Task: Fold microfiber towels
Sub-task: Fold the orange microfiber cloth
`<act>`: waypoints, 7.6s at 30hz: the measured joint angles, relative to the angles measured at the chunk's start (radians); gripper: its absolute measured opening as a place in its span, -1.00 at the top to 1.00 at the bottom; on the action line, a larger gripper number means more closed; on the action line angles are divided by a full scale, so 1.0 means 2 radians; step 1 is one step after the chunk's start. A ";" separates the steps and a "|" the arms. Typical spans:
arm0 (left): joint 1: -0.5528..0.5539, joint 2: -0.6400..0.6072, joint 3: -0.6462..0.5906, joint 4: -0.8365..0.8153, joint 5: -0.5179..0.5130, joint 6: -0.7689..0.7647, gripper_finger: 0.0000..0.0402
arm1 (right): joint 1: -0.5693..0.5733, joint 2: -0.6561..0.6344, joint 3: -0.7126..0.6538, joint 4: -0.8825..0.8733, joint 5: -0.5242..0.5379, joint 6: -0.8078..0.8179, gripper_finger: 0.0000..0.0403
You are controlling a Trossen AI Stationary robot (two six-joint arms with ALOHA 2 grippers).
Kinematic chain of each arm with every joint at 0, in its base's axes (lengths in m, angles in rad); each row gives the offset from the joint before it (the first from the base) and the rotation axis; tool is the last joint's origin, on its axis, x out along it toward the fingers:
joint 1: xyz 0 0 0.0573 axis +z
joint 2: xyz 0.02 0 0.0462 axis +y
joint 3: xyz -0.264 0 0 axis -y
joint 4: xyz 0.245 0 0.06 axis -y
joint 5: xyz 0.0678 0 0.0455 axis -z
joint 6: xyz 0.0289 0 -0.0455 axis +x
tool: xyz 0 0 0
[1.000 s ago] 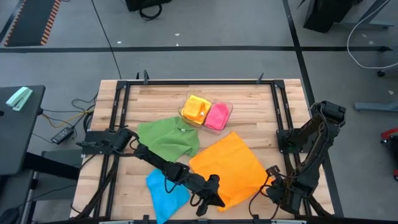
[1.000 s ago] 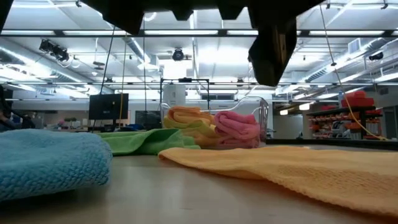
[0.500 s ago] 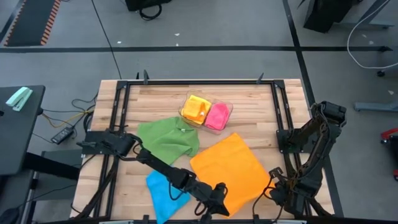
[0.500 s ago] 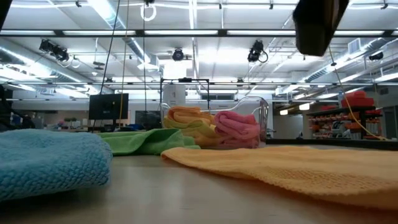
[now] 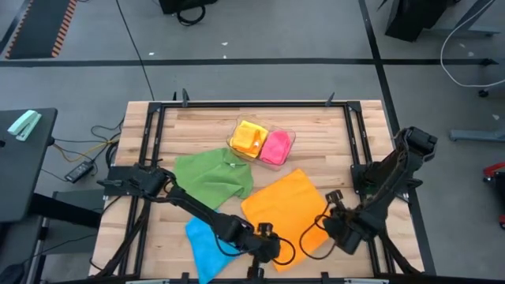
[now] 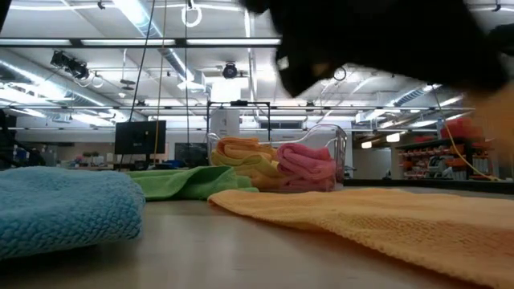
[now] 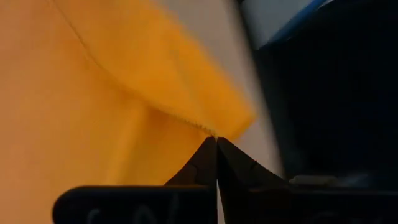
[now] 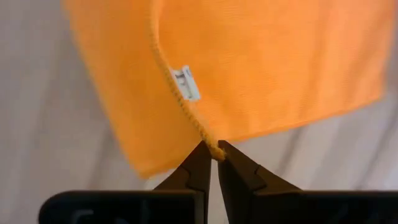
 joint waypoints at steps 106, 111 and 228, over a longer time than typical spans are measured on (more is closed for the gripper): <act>0.017 0.010 0.017 -0.258 -0.136 -0.121 0.17 | -0.061 -0.068 -0.145 0.403 -0.008 -0.090 0.35; 0.029 0.019 0.017 -0.244 -0.099 -0.105 0.18 | -0.059 -0.068 -0.145 0.400 0.000 -0.089 0.35; 0.017 -0.015 0.017 -0.230 -0.100 -0.044 0.93 | -0.187 -0.068 -0.101 0.191 -0.188 -0.115 0.97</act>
